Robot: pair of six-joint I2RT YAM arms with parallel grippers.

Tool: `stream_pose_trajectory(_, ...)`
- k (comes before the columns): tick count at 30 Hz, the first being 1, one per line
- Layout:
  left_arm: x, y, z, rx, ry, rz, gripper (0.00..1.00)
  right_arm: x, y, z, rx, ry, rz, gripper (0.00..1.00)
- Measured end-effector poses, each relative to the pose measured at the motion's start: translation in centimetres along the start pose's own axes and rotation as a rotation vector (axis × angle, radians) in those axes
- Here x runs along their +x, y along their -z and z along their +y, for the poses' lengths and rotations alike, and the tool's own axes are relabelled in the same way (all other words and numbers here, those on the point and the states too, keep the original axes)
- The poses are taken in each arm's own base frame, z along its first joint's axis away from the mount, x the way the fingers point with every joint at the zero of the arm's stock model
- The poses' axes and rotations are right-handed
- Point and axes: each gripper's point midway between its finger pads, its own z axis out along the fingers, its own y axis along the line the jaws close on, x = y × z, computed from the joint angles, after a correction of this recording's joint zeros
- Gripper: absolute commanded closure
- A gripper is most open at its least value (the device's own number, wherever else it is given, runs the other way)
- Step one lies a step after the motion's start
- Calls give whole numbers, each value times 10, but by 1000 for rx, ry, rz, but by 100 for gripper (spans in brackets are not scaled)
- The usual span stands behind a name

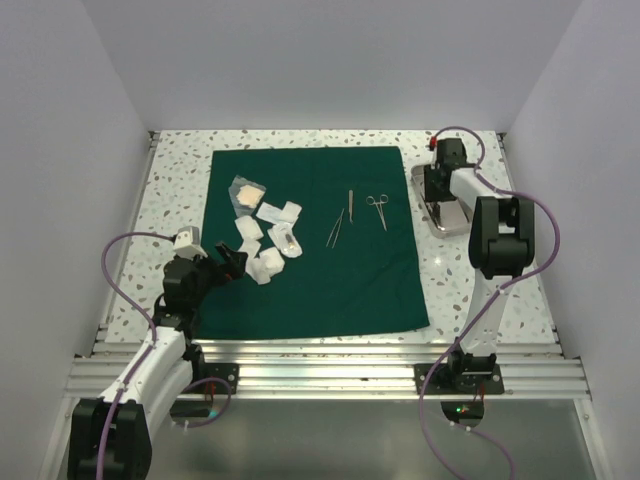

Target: Prepare the surgical pack

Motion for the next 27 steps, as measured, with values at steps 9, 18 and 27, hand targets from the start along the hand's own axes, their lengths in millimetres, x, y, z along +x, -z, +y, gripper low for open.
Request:
stream_pose_trajectory(9,0,0,0,0,0,0,0,-11,46,29,15,10,-50,48)
stream_pose_trajectory(18,-1,0,-1,3,-1,-5,0,-28,150,177,-164,-75,-214,49)
stream_pose_trajectory(27,-2,0,-1,4,-1,-7,0,17,108,222,-114,-212,-61,44)
